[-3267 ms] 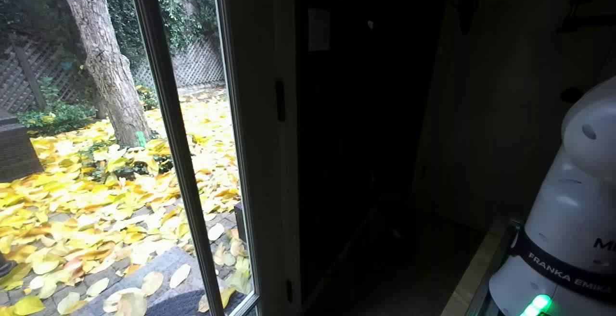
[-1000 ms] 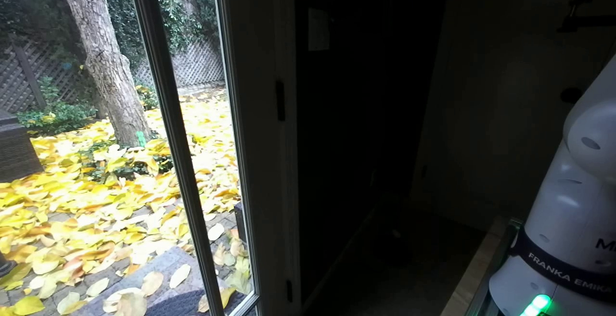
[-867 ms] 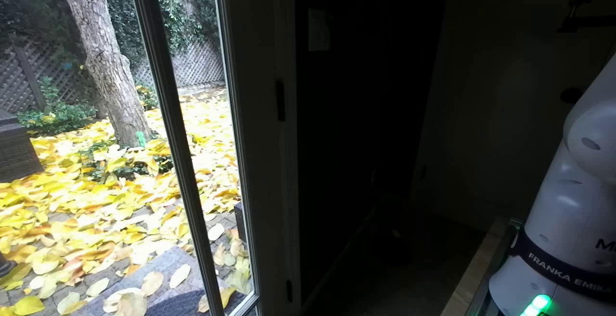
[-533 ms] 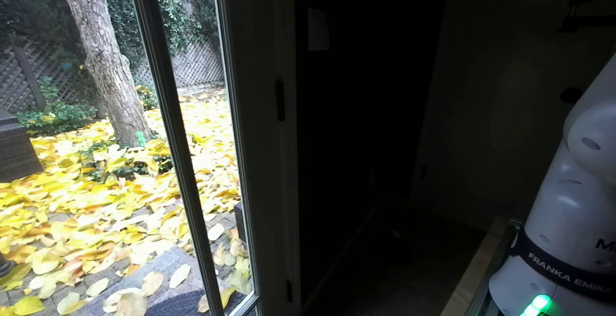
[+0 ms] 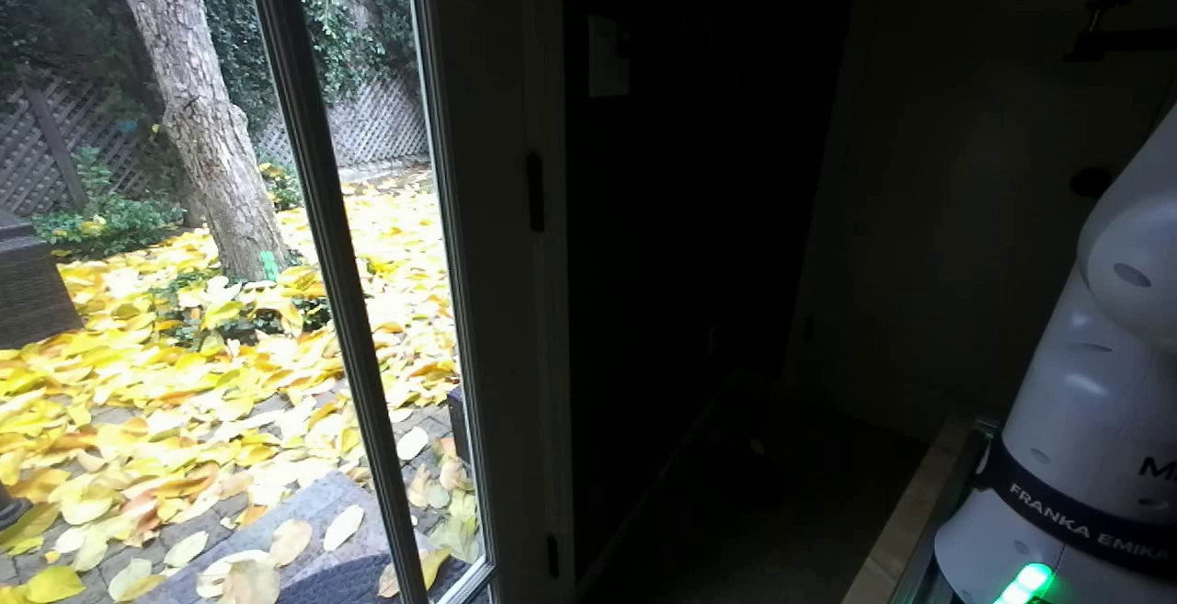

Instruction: Turn on the light

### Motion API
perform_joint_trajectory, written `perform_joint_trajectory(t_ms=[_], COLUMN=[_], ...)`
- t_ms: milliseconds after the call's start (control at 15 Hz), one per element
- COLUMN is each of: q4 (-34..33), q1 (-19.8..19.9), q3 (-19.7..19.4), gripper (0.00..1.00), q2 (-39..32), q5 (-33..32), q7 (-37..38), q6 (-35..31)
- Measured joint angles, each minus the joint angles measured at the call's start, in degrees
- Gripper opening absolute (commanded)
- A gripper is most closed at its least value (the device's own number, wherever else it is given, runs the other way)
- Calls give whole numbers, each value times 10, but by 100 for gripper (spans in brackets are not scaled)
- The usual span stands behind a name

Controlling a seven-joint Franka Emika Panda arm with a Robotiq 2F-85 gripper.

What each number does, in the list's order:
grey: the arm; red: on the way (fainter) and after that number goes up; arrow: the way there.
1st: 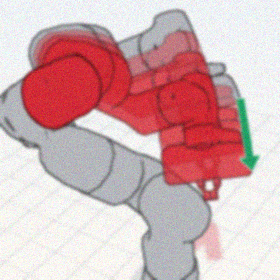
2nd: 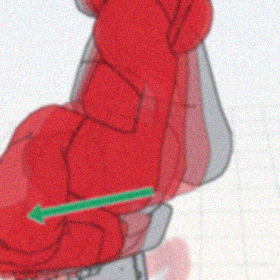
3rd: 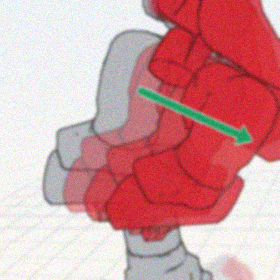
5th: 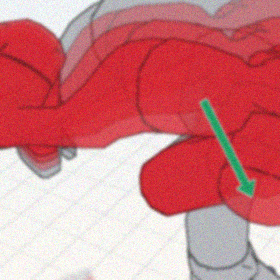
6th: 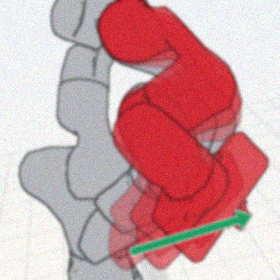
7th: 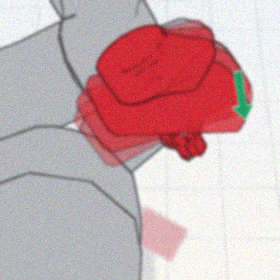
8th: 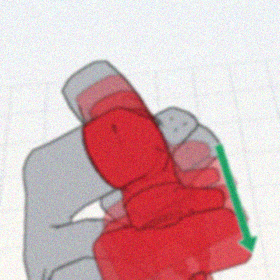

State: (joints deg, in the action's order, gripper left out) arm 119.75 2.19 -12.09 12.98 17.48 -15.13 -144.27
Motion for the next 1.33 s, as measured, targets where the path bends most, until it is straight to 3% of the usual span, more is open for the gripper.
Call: perform_joint_trajectory(t_ms=[533, 1000, 1333], q4=[1, -1, -6], q1=[3, 31, 40], q3=[9, 42, 45], gripper=[3, 3, 3], q2=[-1, -3, 5], q5=[12, -143, -178], q7=[70, 152, 160], q6=[15, 40, 61])
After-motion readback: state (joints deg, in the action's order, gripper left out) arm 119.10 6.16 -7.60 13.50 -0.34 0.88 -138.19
